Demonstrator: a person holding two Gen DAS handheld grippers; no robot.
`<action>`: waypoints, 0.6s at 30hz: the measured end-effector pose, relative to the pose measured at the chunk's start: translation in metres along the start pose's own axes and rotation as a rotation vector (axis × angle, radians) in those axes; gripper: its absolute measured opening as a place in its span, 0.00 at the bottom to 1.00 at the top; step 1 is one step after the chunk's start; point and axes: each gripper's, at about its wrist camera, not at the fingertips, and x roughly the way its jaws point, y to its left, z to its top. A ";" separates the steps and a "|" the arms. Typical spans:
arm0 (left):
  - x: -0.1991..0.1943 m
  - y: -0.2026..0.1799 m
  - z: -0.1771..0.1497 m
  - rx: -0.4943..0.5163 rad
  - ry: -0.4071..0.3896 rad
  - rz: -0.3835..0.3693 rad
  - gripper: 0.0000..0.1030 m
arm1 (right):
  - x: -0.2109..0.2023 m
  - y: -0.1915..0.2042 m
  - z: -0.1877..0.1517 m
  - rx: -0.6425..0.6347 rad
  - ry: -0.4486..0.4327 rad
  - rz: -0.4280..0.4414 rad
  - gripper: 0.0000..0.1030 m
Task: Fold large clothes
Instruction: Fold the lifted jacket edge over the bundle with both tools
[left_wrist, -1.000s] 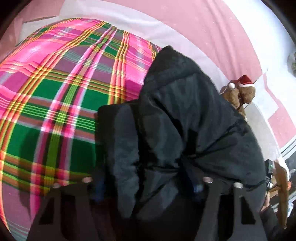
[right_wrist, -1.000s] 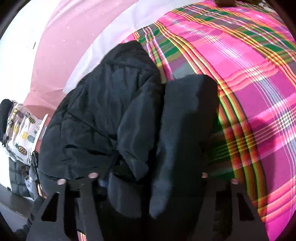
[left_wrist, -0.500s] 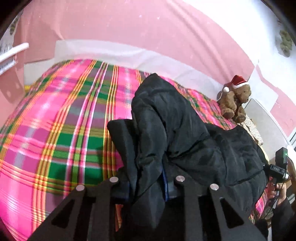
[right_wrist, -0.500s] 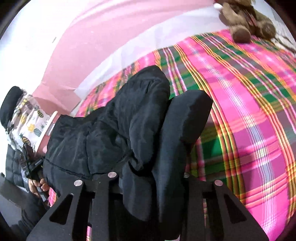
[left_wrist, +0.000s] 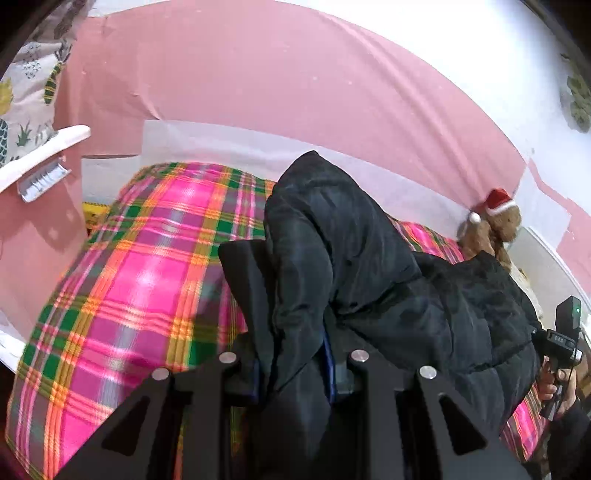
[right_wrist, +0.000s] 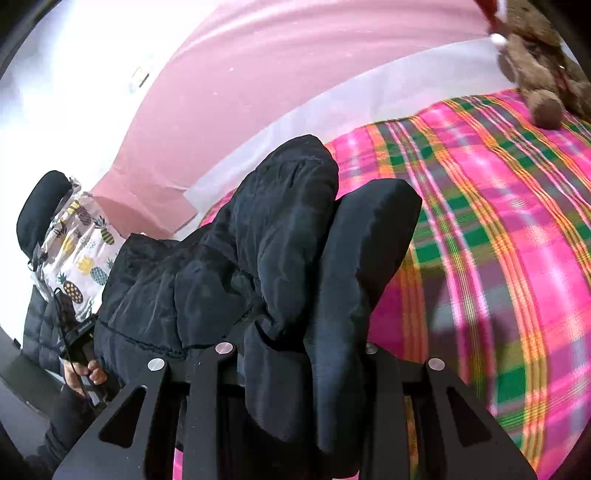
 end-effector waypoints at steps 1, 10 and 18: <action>0.003 0.006 0.004 -0.001 -0.006 0.007 0.25 | 0.009 0.003 0.004 -0.007 -0.001 0.004 0.30; 0.083 0.074 -0.009 -0.044 0.066 0.115 0.27 | 0.123 -0.018 0.004 0.030 0.086 -0.043 0.36; 0.097 0.102 -0.036 -0.135 0.083 0.153 0.49 | 0.132 -0.038 -0.007 0.099 0.142 -0.100 0.59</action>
